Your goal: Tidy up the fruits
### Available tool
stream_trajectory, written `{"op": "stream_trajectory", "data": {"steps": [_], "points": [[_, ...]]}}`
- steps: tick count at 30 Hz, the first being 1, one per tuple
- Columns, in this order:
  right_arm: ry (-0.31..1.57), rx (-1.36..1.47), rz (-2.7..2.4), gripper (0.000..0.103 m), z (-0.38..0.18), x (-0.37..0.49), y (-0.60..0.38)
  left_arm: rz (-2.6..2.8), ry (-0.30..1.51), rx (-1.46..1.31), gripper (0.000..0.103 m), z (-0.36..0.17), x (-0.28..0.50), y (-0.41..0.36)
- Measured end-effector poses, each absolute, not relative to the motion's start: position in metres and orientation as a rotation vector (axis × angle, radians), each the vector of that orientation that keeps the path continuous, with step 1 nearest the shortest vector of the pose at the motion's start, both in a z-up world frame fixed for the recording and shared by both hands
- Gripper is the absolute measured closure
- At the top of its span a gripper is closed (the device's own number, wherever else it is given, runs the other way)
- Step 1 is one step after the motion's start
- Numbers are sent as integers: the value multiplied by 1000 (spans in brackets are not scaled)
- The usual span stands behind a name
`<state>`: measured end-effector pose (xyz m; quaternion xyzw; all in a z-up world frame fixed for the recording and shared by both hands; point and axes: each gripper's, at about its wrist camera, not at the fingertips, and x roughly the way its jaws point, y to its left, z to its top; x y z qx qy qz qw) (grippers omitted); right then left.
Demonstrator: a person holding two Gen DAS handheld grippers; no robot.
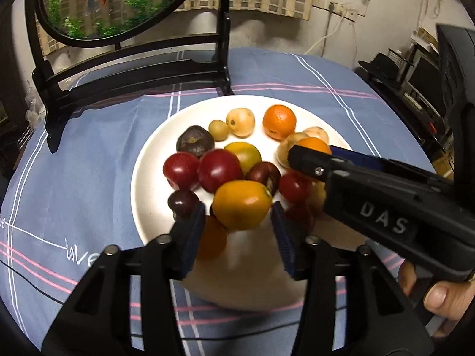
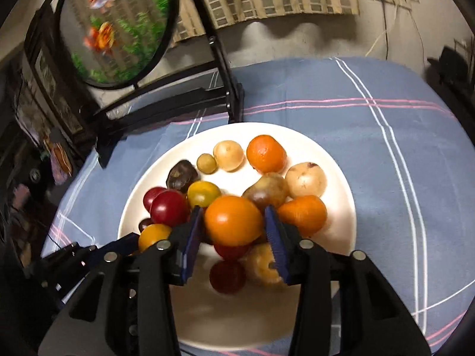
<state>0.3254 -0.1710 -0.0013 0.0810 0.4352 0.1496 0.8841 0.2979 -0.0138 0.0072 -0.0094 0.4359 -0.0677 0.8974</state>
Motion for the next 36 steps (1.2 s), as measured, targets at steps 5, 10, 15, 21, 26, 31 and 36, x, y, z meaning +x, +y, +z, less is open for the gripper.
{"op": "stream_trajectory", "data": {"steps": [5,10,15,21,26,31,36], "points": [[848,196,306,41,11,312,-185,-115,881,-33,26,13,295,-8],[840,217,315,41,19,285,-202,-112,881,-13,20,19,273,-4],[821,209,304,41,21,238,-216,-112,878,13,19,20,239,-6],[807,177,242,41,17,187,-225,-91,862,21,13,19,196,-2],[833,113,197,41,-2,151,-224,-95,848,0,10,19,163,2],[844,60,177,41,-8,134,-216,-88,828,5,8,23,139,2],[839,44,169,41,-7,129,-216,-40,770,35,6,27,123,1]]}}
